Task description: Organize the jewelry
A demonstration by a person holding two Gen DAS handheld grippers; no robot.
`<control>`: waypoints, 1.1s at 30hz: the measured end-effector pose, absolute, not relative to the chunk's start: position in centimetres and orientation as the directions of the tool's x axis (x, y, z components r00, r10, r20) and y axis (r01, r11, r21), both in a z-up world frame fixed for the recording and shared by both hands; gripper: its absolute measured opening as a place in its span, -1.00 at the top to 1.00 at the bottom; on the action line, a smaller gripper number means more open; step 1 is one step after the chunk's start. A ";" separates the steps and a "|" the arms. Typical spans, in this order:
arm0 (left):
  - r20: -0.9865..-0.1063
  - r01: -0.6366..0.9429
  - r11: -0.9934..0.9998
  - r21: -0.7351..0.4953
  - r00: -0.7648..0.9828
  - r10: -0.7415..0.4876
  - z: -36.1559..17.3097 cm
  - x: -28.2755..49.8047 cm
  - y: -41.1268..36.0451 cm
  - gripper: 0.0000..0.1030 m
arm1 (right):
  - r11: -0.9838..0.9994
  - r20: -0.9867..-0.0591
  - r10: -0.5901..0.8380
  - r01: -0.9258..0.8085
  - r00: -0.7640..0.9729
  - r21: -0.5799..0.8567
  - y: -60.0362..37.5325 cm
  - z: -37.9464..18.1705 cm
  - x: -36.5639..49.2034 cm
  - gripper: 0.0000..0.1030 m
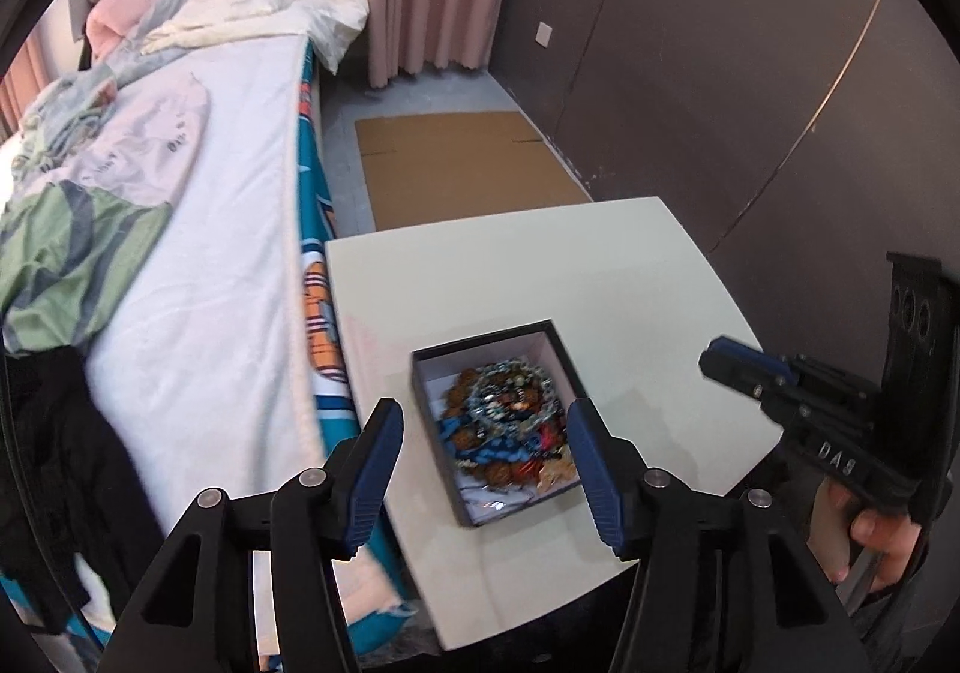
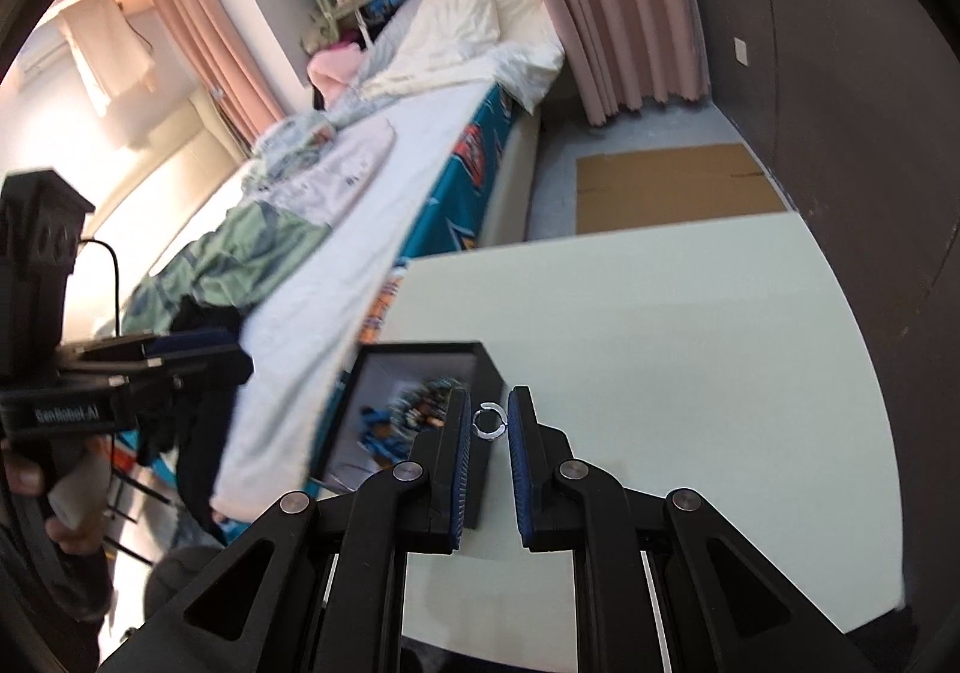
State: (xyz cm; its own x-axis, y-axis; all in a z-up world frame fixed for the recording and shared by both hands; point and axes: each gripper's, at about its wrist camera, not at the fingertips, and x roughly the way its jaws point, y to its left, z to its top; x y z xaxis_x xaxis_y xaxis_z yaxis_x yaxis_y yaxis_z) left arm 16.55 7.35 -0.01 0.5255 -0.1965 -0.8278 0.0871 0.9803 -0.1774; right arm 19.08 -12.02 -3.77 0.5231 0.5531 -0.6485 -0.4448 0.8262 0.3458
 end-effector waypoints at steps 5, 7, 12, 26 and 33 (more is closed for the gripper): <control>-0.816 0.063 0.985 -0.162 0.552 -0.170 1.4 14.4 9.4 -0.14 | 0.793 -0.615 0.600 -0.483 0.512 0.372 -9.9 -2.9 18.5 0.72; -0.812 0.055 0.986 -0.158 0.561 -0.162 1.9 13.5 10.2 -0.18 | 0.782 -0.593 0.615 -0.498 0.520 0.375 -9.1 -2.5 18.4 0.72; -0.789 0.036 0.987 -0.159 0.597 -0.149 3.5 11.6 11.4 -0.28 | 0.783 -0.594 0.611 -0.511 0.523 0.354 -7.3 -1.4 18.6 0.00; -0.673 0.082 0.974 -0.211 0.711 -0.206 6.6 7.5 10.2 -0.62 | 0.815 -0.597 0.572 -0.470 0.562 0.339 -10.9 1.6 14.7 -0.69; -0.604 0.096 0.966 -0.241 0.764 -0.227 7.6 5.0 8.9 -0.84 | 0.828 -0.611 0.554 -0.450 0.566 0.335 -13.7 2.0 12.0 -1.00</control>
